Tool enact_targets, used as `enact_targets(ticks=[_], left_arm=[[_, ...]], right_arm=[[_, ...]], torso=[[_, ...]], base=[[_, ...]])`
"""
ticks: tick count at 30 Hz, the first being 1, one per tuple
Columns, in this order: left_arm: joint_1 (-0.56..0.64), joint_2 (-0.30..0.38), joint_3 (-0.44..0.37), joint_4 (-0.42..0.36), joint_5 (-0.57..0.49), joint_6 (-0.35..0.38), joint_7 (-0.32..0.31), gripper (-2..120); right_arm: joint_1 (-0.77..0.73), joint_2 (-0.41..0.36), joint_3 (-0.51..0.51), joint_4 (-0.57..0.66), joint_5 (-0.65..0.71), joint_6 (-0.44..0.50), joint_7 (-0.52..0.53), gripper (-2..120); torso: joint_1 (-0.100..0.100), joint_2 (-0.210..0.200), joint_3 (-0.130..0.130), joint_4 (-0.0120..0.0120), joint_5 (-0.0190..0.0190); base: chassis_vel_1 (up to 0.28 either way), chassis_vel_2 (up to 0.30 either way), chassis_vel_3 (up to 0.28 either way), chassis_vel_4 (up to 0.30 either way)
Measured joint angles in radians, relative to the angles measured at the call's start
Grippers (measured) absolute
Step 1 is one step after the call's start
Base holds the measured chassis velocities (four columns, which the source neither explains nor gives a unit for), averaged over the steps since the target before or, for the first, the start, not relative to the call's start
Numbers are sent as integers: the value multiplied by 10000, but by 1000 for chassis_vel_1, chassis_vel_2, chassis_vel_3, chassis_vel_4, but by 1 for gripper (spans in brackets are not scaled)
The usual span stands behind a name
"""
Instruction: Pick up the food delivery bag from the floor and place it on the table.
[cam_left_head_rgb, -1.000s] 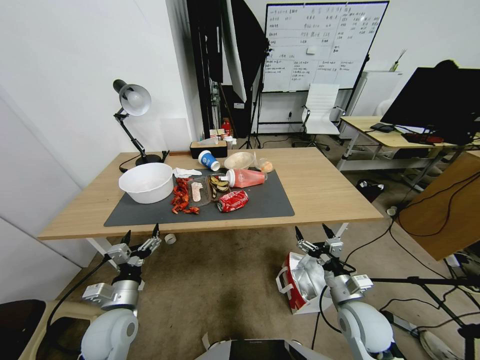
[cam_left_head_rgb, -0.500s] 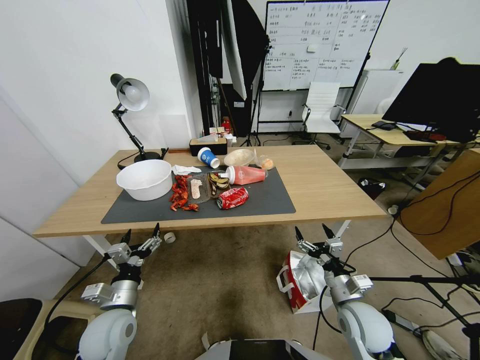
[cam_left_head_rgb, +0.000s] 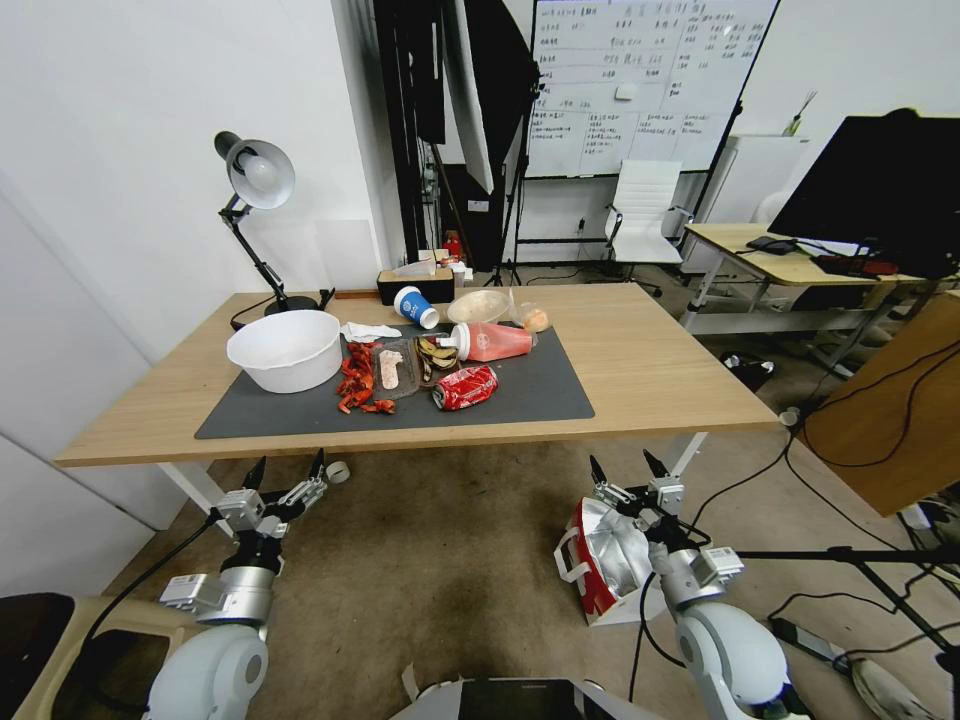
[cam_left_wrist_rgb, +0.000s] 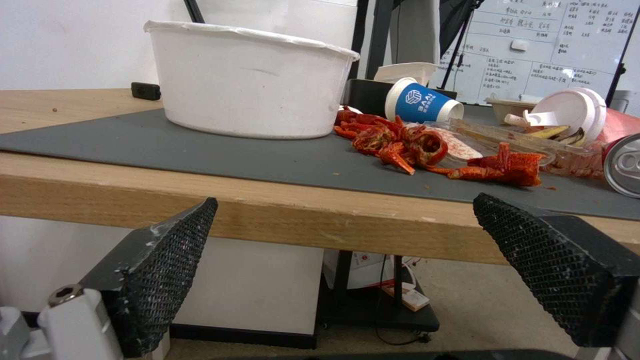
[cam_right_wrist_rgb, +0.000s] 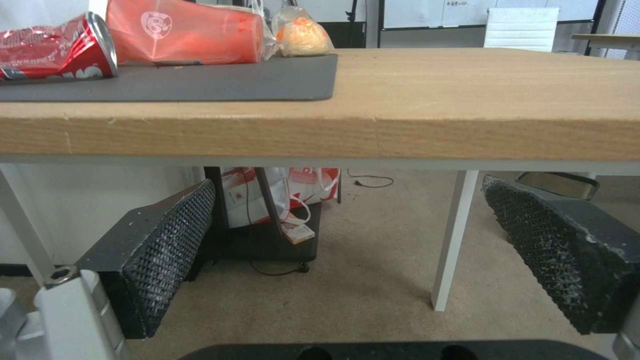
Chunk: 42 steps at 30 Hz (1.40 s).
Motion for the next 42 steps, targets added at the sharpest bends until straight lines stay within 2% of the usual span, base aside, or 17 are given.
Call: enact_targets(ticks=[6,42], left_arm=[[49,18,26,54,34,-16,36,99],[9,-138,76,228,-222,10,-44,99]], right_arm=[[15,8,8,-9,80,-58,19,100],[101,-54,288,-108,314,30,-57,100]], torso=[[-145,-352,-208,0,0],[-749,-1860,-1111,-1,0]], base=[[0,0,0,0],[0,0,0,0]])
